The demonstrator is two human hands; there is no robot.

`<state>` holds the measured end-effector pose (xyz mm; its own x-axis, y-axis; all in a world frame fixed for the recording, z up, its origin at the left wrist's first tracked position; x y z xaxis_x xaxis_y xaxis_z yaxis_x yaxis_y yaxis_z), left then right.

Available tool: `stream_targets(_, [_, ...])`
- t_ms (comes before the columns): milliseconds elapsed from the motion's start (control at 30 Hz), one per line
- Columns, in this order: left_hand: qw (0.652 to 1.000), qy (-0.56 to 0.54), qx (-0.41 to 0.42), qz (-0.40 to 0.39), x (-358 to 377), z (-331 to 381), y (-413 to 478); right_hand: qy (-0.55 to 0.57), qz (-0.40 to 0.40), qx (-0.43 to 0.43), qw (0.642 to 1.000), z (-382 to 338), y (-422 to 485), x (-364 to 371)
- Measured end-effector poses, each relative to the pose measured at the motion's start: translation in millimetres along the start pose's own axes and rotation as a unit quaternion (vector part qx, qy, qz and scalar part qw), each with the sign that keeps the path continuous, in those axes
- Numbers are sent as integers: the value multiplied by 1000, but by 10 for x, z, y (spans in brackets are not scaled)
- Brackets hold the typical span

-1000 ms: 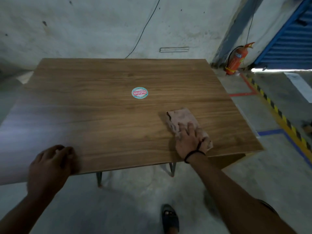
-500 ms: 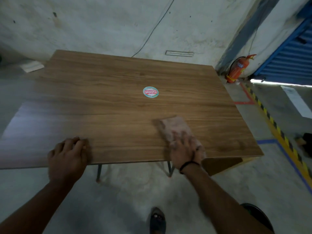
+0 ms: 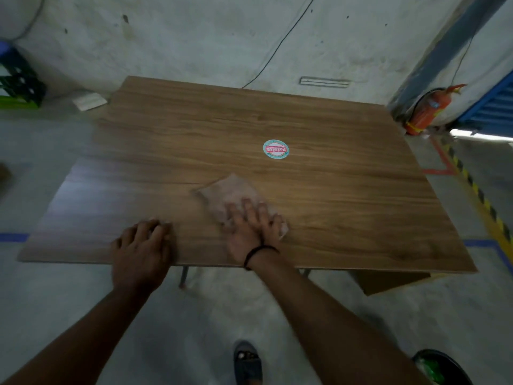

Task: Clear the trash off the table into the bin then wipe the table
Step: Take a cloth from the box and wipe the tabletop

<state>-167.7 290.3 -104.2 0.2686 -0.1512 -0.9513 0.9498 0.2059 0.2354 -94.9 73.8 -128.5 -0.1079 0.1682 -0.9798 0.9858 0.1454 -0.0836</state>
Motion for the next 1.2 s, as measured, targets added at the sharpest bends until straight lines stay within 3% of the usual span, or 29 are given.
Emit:
stream_targets(133, [1000, -3, -3, 1, 24, 9, -3, -5, 3, 149, 989, 1198, 420, -270])
stream_targets(233, [1000, 3, -3, 3, 34, -8, -2, -15, 2, 193, 981, 1323, 465, -417])
stream_targets(300, [1000, 5, -3, 5, 30, -2, -8, -9, 9, 149, 989, 925, 343, -343])
stream_targets(467, [1000, -1, 5, 9, 42, -26, -19, -35, 31, -134, 990, -420, -491, 37])
stream_targets(567, [1000, -1, 8, 5, 60, -24, -25, -10, -3, -196, 981, -453, -488, 37])
stream_targets(667, [1000, 10, -2, -1, 84, -25, -17, -33, 28, -90, 995, 253, 312, 24])
stream_targets(767, [1000, 13, -7, -14, 110, -37, -16, -34, -11, 56, 998, 990, 1061, -152])
stream_targets(867, [1000, 17, -13, -18, 115, -54, -20, -17, -25, 107, 994, 916, 1147, -278])
stream_targets(1067, [1000, 15, -5, -3, 93, -45, -17, -22, -23, -155, 987, -747, 52, 67])
stream_targets(1200, [1000, 13, -9, -2, 90, -49, -18, -19, 4, -220, 975, -732, 158, 115])
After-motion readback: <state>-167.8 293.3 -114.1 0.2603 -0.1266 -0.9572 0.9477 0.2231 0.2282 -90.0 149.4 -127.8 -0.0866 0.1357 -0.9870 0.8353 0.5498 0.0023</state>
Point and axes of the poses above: each hand's wrist, its own y-axis towards the middle knuckle, its own x-axis out of the palm, z = x × y, the point moved 6 cm from there along y, towards the middle knuckle, and after that the axes turned 8 degrees about z, right-handed, at the moved point
